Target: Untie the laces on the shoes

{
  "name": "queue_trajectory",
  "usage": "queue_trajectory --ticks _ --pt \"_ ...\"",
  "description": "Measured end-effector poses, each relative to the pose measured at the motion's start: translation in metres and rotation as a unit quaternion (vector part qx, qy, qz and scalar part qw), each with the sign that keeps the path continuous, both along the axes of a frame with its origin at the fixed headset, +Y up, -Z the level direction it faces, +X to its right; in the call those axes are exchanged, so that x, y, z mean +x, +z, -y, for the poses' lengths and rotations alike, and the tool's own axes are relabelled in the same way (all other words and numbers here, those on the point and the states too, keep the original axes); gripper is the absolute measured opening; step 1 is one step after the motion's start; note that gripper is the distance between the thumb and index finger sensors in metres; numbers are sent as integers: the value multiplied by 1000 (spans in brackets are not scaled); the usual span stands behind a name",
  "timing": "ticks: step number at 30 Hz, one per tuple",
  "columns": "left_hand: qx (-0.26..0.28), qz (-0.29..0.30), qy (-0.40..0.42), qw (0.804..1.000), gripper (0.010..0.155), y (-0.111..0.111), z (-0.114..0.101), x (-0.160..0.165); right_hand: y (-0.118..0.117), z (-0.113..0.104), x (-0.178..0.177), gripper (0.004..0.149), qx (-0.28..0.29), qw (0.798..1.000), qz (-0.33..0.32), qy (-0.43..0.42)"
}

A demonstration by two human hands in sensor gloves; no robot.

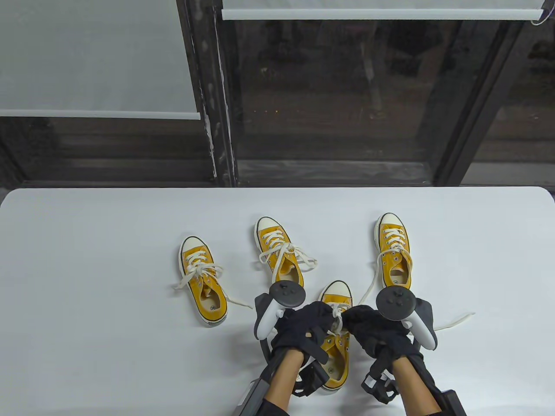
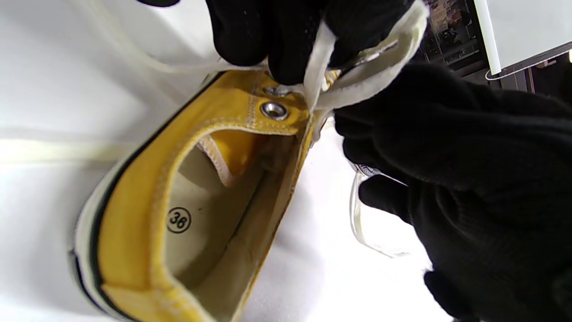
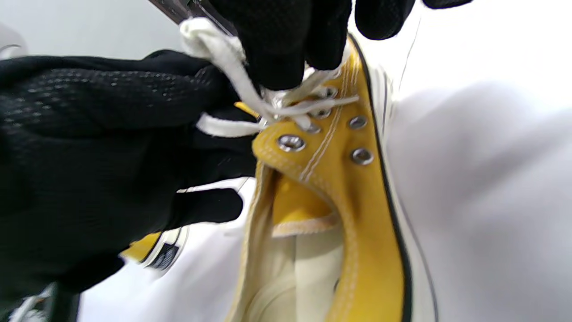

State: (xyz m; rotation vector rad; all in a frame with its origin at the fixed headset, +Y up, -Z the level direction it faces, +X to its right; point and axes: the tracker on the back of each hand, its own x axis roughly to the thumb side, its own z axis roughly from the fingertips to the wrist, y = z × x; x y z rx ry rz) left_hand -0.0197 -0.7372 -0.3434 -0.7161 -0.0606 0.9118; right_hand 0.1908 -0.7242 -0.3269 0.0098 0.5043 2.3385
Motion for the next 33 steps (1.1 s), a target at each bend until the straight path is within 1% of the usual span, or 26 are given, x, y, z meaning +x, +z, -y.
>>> queue_trajectory --ticks 3,5,7,9,11,12,14,15,17,18,20,21,22,23,25,27,28,30,31,33 --pt "2 -3 -1 1000 40 0 0 0 3 -8 2 42 2 1000 -9 16" --pt "5 -8 -6 1000 41 -1 -1 -1 7 -12 1 48 -4 1000 -4 19" --pt "9 -10 -11 1000 40 -1 -2 -1 8 -10 -3 53 17 999 14 29" --pt "19 -11 -19 1000 40 0 -5 -1 9 -6 -8 50 19 999 27 38" --pt "33 -12 -50 998 40 -1 -6 -1 8 -2 -11 41 23 999 38 11" --pt "33 -9 -51 998 40 -1 -5 -2 8 -2 -12 39 24 998 49 6" --pt "17 -23 -24 999 41 -2 -4 -5 7 -3 -10 36 36 997 54 33" --pt "16 -40 -32 999 41 -1 -5 -7 6 -2 -7 36 47 996 61 53" --pt "37 -54 -79 995 40 -1 -6 -11 5 -1 -3 35 55 994 71 68" --pt "41 -53 -90 994 40 -2 -4 -11 5 2 -1 34 49 994 72 59" --pt "27 -44 -69 996 39 -2 -3 -9 3 6 -1 34 28 997 67 34" --pt "27 -33 -59 997 38 -2 -3 -8 2 9 1 34 14 999 46 9" --pt "28 -27 -55 998 38 -3 -3 -8 1 11 2 34 -3 999 46 -11" --pt "30 -25 -60 997 38 -2 -4 -7 0 13 3 35 -25 997 48 -49" --pt "38 -15 -52 998 41 -2 -5 -6 -1 15 6 35 -48 993 39 -100" --pt "39 -3 -33 999 41 -2 -6 -4 -2 13 9 34 -44 993 36 -101" --pt "35 -2 -18 999 44 -1 -6 -3 -2 11 9 34 -31 995 34 -86" --pt "28 18 8 999 62 -2 -5 -1 -1 10 8 34 -23 996 31 -77" --pt "26 24 16 999 65 -2 -5 0 -1 9 7 34 -25 996 25 -80" --pt "18 32 34 999 67 -1 -3 3 0 10 3 35 -33 995 16 -90"
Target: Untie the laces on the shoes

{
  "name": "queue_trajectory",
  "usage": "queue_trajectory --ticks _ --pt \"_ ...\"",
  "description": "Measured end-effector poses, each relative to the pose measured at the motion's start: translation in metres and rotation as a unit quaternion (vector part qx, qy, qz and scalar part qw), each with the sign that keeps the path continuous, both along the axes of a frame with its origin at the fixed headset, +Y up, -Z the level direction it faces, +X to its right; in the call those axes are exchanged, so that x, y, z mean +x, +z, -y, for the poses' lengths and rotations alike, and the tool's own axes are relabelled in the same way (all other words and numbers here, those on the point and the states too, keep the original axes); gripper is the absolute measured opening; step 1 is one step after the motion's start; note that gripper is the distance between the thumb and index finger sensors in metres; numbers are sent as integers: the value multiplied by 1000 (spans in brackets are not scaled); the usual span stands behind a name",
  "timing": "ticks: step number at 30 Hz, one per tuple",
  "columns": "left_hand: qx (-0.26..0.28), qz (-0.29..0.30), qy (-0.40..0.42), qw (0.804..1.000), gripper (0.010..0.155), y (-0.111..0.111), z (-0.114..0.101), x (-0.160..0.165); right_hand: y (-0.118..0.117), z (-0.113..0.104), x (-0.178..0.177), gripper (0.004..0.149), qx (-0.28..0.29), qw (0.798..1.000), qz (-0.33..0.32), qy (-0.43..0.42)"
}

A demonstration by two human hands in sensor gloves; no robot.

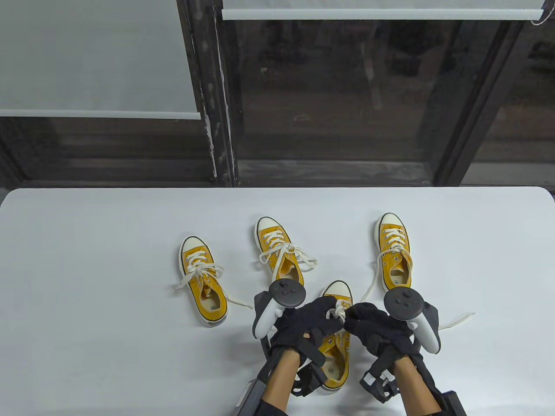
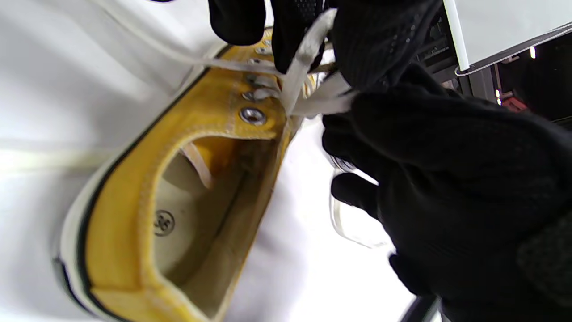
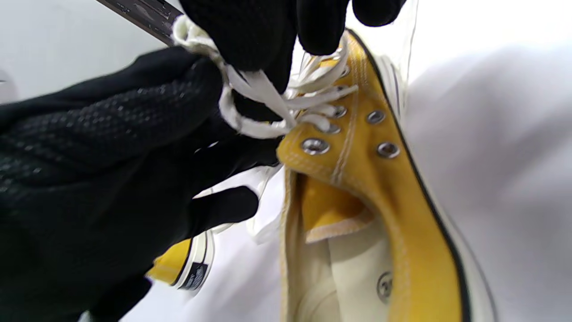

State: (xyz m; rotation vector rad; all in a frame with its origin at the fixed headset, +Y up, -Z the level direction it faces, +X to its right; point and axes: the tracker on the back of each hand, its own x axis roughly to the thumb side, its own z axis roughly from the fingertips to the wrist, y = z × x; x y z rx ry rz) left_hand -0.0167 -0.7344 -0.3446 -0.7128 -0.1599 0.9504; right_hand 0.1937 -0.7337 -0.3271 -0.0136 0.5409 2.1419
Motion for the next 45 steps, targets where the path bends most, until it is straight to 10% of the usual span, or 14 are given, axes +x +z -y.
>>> queue_trajectory --ticks 15,21,26,37,45 --pt "-12 -37 -13 999 47 0 7 -3 -1 2 7 36 -16 1000 15 -9" --pt "3 -36 -31 999 46 0 3 -2 -2 -1 5 68 -47 997 -61 -25" --pt "30 -49 -77 995 45 -1 -3 -7 1 -6 3 38 4 999 18 51" --pt "76 -51 -148 985 41 3 -12 0 5 -8 -1 30 64 988 37 138" --pt "90 -149 -239 955 40 9 -12 -10 11 -14 -4 37 130 940 120 290"
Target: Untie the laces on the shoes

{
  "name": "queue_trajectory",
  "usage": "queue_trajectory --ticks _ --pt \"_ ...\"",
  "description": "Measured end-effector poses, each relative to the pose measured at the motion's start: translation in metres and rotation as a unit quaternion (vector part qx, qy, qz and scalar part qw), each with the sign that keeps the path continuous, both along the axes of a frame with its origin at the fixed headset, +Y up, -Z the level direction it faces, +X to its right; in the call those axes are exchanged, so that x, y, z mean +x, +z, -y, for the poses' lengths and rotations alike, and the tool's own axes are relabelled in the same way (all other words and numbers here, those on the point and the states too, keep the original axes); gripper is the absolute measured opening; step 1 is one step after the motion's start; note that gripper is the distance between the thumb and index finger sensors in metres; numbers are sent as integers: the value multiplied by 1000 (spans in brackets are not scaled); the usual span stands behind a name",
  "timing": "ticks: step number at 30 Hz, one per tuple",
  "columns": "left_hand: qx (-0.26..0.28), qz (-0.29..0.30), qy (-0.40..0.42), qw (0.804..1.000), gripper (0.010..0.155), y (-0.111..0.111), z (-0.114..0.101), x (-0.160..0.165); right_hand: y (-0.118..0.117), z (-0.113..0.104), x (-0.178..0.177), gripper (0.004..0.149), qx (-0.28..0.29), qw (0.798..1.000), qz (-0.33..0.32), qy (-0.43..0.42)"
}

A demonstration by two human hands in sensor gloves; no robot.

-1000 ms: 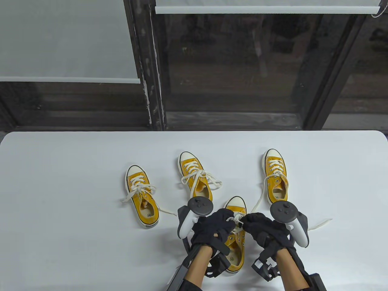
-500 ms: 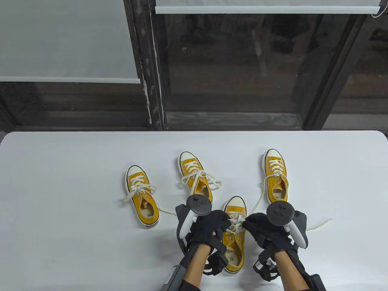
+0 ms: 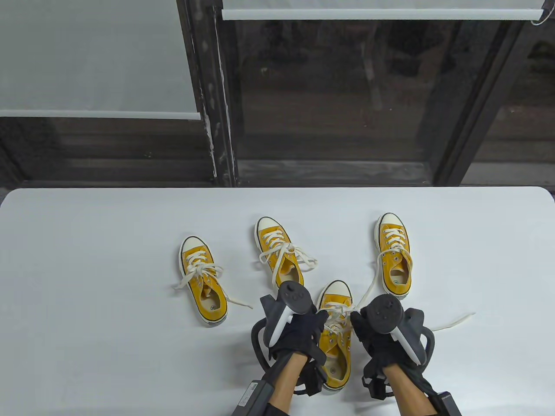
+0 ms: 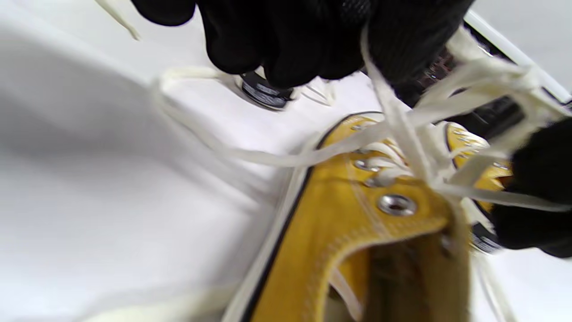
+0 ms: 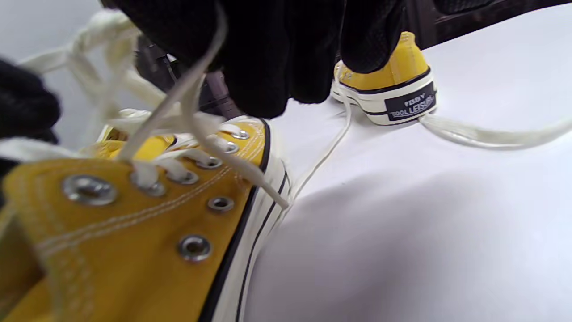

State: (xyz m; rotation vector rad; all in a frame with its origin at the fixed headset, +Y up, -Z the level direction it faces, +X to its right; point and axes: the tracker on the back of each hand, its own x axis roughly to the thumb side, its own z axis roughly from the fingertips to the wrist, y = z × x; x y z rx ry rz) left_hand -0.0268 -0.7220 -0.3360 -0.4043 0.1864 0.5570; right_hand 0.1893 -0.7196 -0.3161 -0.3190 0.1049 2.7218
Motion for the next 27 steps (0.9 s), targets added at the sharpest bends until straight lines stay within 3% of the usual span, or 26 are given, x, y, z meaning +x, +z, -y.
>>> queue_trajectory --ticks 7,10,15,21,27 --pt "-20 82 102 991 61 -6 0 4 -3 -1 9 29 -9 996 -34 -85" --pt "0 86 88 992 55 -4 -5 6 -1 -5 9 24 7 997 -37 -66" --pt "9 48 63 997 47 -1 -6 1 4 -14 14 29 64 998 21 -3" --pt "-15 -28 135 990 47 -3 -5 -22 3 -16 41 40 41 988 75 -132" --pt "-18 -74 218 973 46 -3 -9 -45 1 -19 75 39 25 947 97 -306"
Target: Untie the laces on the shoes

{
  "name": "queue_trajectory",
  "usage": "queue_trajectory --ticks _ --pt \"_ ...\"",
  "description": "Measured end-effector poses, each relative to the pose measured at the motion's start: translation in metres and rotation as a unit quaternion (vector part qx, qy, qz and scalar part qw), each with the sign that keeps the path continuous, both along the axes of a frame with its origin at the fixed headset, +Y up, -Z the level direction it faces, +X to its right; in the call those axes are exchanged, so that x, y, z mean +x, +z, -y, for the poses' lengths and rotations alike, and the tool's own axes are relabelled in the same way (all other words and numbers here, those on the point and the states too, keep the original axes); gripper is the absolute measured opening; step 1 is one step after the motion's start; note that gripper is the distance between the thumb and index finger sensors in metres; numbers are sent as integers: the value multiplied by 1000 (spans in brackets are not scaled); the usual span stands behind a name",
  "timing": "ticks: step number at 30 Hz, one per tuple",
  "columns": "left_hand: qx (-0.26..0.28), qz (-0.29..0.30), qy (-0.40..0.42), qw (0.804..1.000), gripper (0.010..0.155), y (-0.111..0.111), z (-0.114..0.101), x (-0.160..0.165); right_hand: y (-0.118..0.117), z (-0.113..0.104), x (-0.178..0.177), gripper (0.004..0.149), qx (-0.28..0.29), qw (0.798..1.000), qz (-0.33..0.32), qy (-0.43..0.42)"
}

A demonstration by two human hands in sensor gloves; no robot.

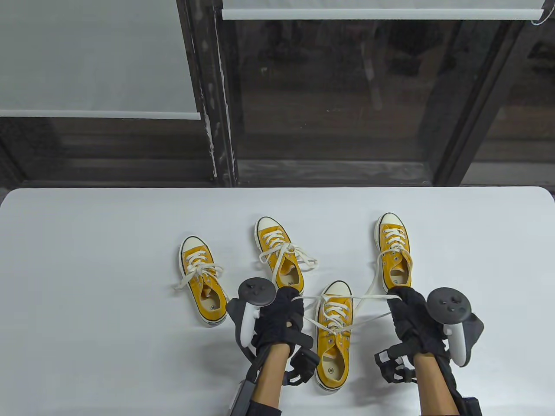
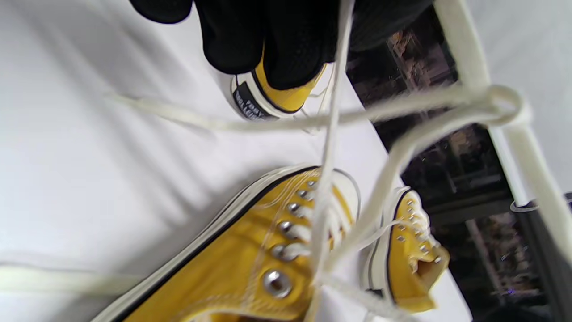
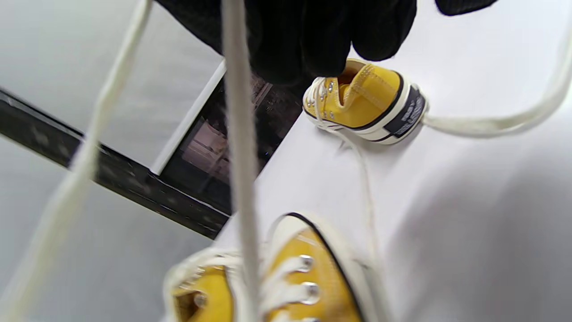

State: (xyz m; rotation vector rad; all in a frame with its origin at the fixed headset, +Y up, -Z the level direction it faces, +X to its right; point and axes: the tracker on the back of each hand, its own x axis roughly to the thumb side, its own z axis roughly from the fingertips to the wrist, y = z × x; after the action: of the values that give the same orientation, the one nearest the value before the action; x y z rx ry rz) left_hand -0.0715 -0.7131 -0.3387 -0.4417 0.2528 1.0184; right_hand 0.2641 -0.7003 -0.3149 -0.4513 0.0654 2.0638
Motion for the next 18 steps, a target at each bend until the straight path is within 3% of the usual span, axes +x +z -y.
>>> queue_trajectory --ticks 3,6,9,12,16,18 --pt "11 -15 40 999 42 2 -10 -12 0 -6 19 38 21 992 -25 -119" --pt "23 -9 64 998 41 4 -29 -29 2 -16 35 37 27 967 -87 -238" --pt "34 -33 52 998 42 8 -46 -51 10 -26 54 39 39 957 -74 -278" --pt "33 -57 19 998 43 15 -54 -70 21 -36 70 39 46 974 10 -220" --pt "12 -96 -19 995 44 30 -47 -97 40 -33 88 40 -40 993 82 -71" --pt "-11 -100 -53 993 51 36 -42 -106 47 -25 93 54 -85 990 105 -30"
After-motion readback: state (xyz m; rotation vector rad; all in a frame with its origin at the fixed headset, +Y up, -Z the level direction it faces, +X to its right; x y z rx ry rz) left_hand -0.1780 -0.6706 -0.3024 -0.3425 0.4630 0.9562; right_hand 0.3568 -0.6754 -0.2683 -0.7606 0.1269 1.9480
